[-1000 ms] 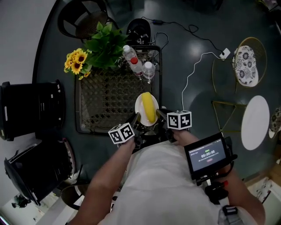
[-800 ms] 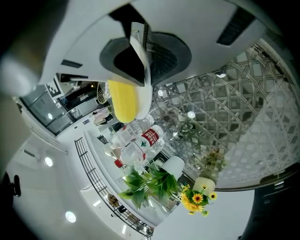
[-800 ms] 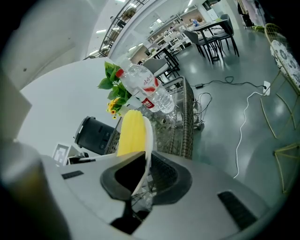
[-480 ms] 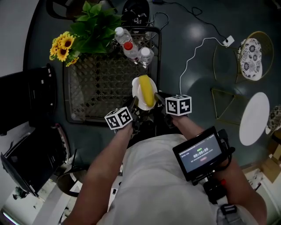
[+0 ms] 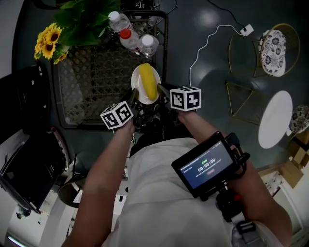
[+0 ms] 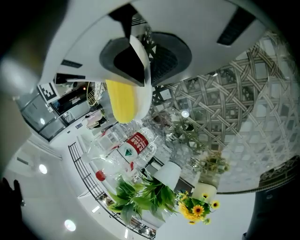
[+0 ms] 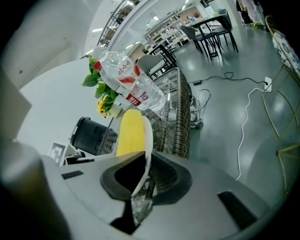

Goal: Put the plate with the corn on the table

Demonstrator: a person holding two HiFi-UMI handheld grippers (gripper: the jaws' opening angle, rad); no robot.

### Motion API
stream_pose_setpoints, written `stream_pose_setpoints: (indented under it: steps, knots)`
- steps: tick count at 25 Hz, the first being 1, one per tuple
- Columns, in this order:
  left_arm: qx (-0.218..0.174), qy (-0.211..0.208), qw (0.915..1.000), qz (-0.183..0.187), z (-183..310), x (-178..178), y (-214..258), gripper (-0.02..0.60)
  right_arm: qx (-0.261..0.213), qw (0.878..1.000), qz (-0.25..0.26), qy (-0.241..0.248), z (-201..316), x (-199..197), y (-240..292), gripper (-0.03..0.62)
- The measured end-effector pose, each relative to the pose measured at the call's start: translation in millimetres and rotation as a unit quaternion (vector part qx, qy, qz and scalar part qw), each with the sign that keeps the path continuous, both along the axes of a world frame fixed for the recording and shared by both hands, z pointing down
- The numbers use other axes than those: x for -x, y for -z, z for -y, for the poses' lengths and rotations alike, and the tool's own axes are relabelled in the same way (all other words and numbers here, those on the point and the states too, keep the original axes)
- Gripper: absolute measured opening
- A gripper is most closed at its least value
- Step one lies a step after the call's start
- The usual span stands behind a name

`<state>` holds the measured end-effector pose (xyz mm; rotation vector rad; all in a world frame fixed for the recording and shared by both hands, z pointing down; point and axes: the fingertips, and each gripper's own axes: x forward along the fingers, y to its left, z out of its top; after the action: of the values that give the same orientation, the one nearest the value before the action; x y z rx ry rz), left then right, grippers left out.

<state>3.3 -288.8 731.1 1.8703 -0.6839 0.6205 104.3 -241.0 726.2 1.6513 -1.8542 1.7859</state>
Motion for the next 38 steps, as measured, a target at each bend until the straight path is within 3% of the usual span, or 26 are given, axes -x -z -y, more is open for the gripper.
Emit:
stream_pose_setpoints:
  steps: [13,31,38]
  knots:
    - [-0.015,-0.017,0.9984,0.051,10.3,-1.8,-22.3,0.049,0.015,1.0,0.001,-0.008,7.8,-0.7,-22.0,0.046]
    - [-0.038,-0.033,0.9929,0.108,20.6,-7.3,-27.2,0.049,0.028,0.997,-0.037,0.057,19.1,0.5,-30.4,0.046]
    - [-0.036,-0.014,0.992,0.12,21.2,-7.9,-28.4,0.051,0.022,0.995,-0.052,0.085,21.1,2.0,-32.7,0.049]
